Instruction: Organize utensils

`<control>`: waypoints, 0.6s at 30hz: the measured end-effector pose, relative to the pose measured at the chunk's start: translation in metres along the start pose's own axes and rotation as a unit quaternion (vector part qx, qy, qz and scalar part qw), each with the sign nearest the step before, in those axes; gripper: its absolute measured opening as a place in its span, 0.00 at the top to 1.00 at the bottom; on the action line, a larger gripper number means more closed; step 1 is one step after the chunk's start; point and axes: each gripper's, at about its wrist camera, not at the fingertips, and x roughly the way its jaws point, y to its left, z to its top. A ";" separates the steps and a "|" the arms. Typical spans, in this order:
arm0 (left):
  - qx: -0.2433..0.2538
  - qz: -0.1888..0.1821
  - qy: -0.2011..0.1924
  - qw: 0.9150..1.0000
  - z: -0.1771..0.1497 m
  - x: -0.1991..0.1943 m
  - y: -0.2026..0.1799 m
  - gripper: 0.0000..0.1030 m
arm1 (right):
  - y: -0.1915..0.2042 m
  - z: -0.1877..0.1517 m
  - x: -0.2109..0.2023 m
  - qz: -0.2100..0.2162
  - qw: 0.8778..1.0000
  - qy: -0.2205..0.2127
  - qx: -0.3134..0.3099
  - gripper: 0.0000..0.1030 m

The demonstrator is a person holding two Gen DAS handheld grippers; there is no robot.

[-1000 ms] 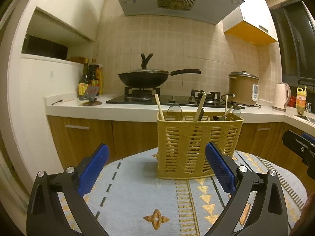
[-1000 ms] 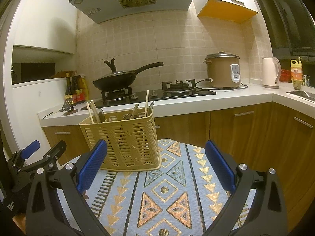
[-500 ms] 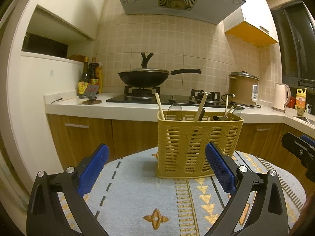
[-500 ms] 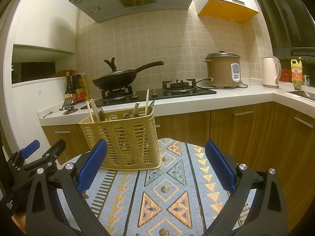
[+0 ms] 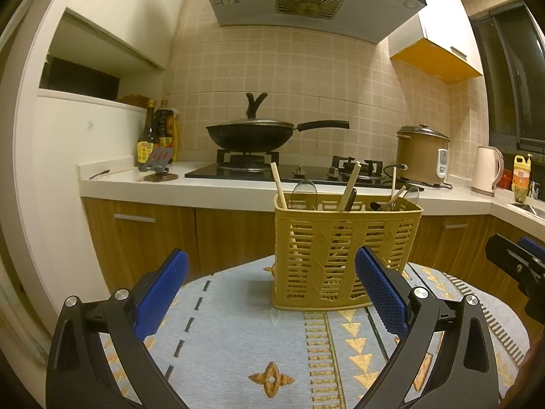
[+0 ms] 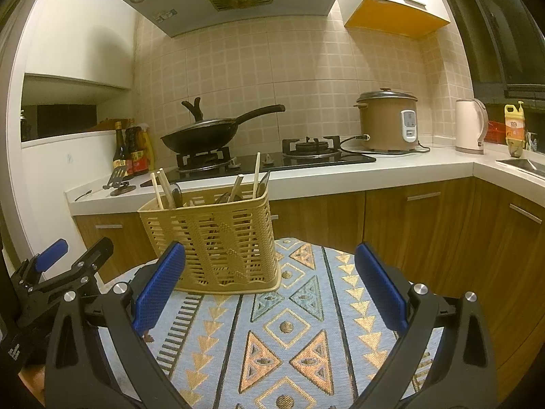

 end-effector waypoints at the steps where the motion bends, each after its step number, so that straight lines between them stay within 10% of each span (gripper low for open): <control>1: 0.000 0.000 0.000 1.000 0.000 0.001 0.000 0.08 | 0.000 0.000 0.001 0.000 1.000 0.000 0.000 0.08; 18: 0.001 -0.001 0.001 1.000 0.000 0.000 0.000 0.08 | 0.000 -0.001 0.001 0.004 1.000 0.002 -0.001 0.08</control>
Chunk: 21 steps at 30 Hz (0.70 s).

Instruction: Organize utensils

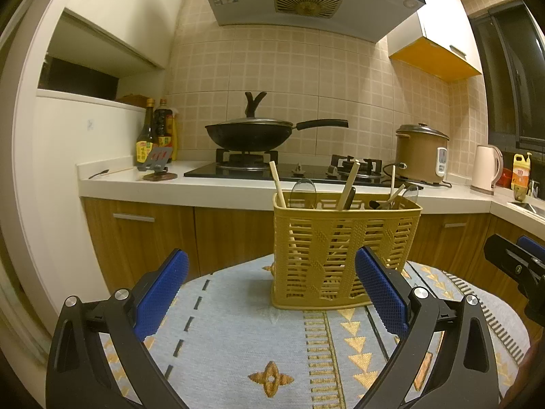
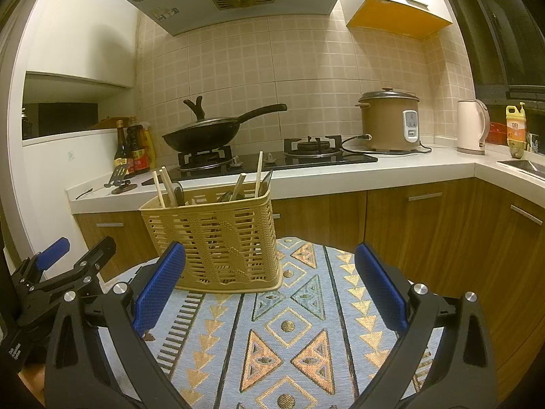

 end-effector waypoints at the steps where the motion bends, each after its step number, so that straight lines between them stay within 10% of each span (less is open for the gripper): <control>1: 0.000 0.000 0.000 1.000 0.000 0.000 0.000 0.08 | 0.000 0.000 0.000 0.000 1.000 0.000 0.000 0.08; 21: 0.001 0.008 -0.006 1.000 0.000 0.001 0.002 0.08 | 0.001 -0.001 0.002 0.003 1.000 0.003 -0.006 0.08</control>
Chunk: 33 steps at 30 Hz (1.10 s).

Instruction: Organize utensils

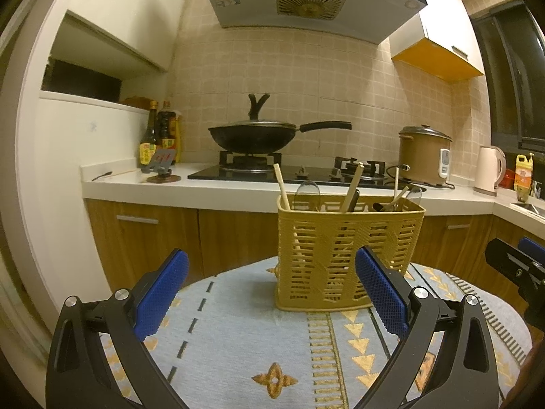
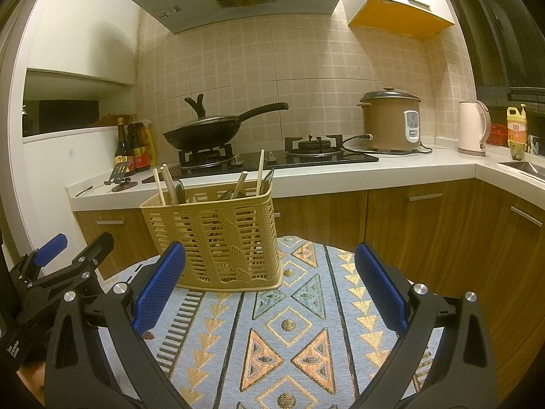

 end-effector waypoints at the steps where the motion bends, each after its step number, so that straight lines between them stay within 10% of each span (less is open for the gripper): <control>1: 0.000 0.001 0.000 1.000 0.000 0.000 0.000 0.08 | 0.000 0.000 0.000 0.000 1.000 0.000 0.000 0.08; 33: -0.002 0.008 0.014 1.000 0.000 0.006 0.003 0.07 | -0.001 0.001 0.001 0.001 1.000 0.000 0.000 0.08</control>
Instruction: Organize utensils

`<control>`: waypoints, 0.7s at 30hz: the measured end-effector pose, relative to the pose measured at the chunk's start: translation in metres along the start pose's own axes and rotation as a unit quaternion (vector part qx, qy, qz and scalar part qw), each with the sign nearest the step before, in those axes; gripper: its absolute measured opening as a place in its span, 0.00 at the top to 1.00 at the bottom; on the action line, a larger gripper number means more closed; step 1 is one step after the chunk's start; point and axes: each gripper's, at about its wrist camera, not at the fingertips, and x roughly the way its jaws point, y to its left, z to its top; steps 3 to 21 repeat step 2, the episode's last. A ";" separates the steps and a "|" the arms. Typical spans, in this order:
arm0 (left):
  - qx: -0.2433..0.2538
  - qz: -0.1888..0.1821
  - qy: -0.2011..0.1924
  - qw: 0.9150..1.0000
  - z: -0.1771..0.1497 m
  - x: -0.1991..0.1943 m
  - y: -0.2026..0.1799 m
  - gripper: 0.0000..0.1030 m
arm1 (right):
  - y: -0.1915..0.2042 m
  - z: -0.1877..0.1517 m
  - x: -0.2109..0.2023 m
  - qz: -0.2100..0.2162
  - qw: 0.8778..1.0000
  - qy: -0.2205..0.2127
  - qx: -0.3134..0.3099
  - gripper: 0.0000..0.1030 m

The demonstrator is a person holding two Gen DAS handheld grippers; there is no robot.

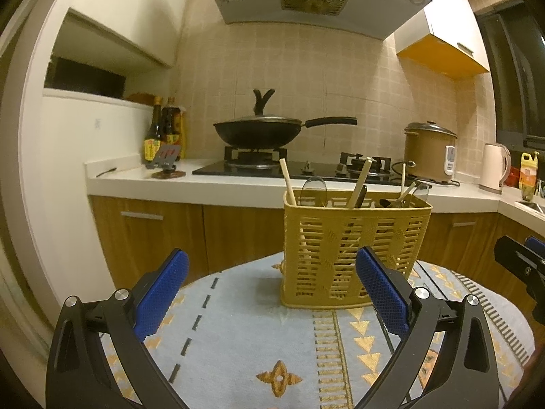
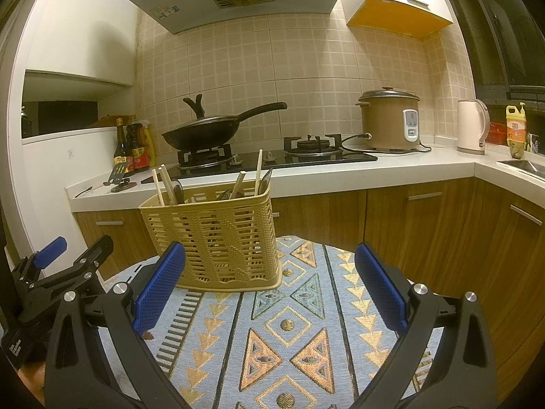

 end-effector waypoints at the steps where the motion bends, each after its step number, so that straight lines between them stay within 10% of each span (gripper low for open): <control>1: -0.001 0.000 0.001 1.000 0.000 0.000 0.001 0.07 | 0.000 0.000 0.000 0.000 1.000 0.000 0.000 0.08; 21: -0.002 -0.002 0.001 1.000 0.000 0.001 0.001 0.07 | 0.000 0.000 0.000 0.000 1.000 0.000 -0.001 0.08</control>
